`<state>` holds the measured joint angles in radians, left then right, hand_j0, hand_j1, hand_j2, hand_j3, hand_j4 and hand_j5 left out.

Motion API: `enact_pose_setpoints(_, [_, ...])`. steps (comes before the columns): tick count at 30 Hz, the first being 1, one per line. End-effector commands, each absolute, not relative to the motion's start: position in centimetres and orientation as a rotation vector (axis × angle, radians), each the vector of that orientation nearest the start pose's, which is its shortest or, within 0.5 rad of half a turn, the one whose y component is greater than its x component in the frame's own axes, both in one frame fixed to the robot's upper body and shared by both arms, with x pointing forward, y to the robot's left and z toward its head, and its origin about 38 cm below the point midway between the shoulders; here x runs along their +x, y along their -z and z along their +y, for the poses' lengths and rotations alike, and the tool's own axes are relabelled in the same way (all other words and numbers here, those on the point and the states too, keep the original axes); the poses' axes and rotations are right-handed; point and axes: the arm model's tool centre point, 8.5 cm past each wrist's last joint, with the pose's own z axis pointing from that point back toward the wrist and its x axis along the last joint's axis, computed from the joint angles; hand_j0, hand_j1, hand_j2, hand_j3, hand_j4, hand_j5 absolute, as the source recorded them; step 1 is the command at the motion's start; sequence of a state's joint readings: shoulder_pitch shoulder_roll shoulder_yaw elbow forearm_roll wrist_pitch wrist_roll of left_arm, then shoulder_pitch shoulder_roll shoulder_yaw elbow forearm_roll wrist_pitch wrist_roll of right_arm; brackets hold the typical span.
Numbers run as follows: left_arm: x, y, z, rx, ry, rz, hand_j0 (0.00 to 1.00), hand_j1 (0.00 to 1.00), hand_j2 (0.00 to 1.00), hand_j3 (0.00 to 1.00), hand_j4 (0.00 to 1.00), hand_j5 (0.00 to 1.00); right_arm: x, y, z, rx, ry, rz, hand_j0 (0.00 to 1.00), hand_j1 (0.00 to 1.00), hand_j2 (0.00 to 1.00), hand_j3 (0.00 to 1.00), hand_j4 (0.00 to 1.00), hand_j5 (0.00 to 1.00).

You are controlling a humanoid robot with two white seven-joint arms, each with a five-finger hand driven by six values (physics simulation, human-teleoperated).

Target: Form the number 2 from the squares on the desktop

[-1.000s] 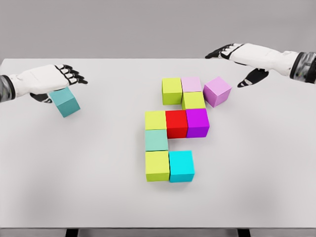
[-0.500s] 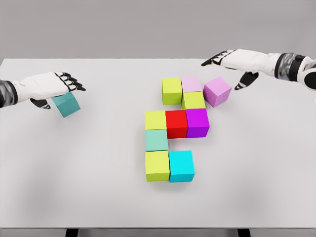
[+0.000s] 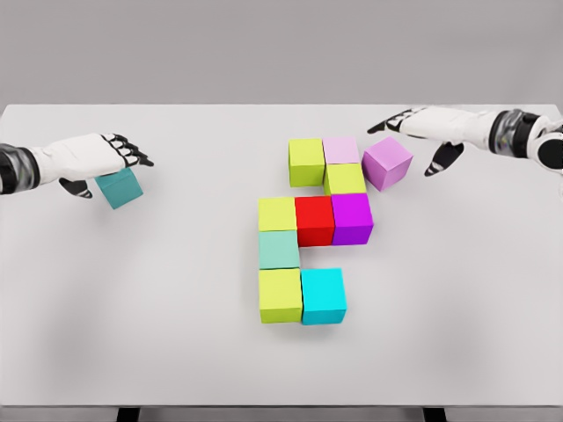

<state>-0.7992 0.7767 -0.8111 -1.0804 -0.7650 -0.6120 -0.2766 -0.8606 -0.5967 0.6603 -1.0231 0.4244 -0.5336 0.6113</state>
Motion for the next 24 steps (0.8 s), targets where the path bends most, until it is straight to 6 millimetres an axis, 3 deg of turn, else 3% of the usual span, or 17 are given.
enact_pose_setpoints(1, [48.3,-16.7,35.7,0.692,2.182,-1.092,1.0,1.0,1.0,1.0,1.0,1.0,51.8,-19.5,-30.0,-0.377,-1.888,-1.242,1.0,1.0,1.0,1.0,1.0,1.0])
enact_pose_setpoints(6, [48.3,-16.6,35.8,0.69,2.183,-1.086,1.0,1.0,1.0,1.0,1.0,1.0,52.4,-18.1,-29.6,-0.353,-1.869,-1.213,1.0,1.0,1.0,1.0,1.0,1.0])
enact_pose_setpoints(13, [48.2,-16.3,36.0,0.67,2.203,-1.031,0.63,0.63,0.63,0.63,0.63,0.63,52.9,-18.2,-29.7,-0.358,-1.855,-1.206,1.0,1.0,1.0,1.0,1.0,1.0])
enact_pose_setpoints(20, [48.3,-16.6,35.9,0.677,2.203,-1.034,0.59,0.59,0.59,0.59,0.59,0.59,53.4,-18.5,-30.4,-0.367,-1.83,-1.194,1.0,1.0,1.0,1.0,1.0,1.0])
enact_pose_setpoints(24, [48.5,-16.9,35.8,0.683,2.203,-1.039,0.6,0.6,0.6,0.6,0.6,0.6,53.6,-17.9,-29.0,-0.341,-1.831,-1.205,1.0,1.0,1.0,1.0,1.0,1.0])
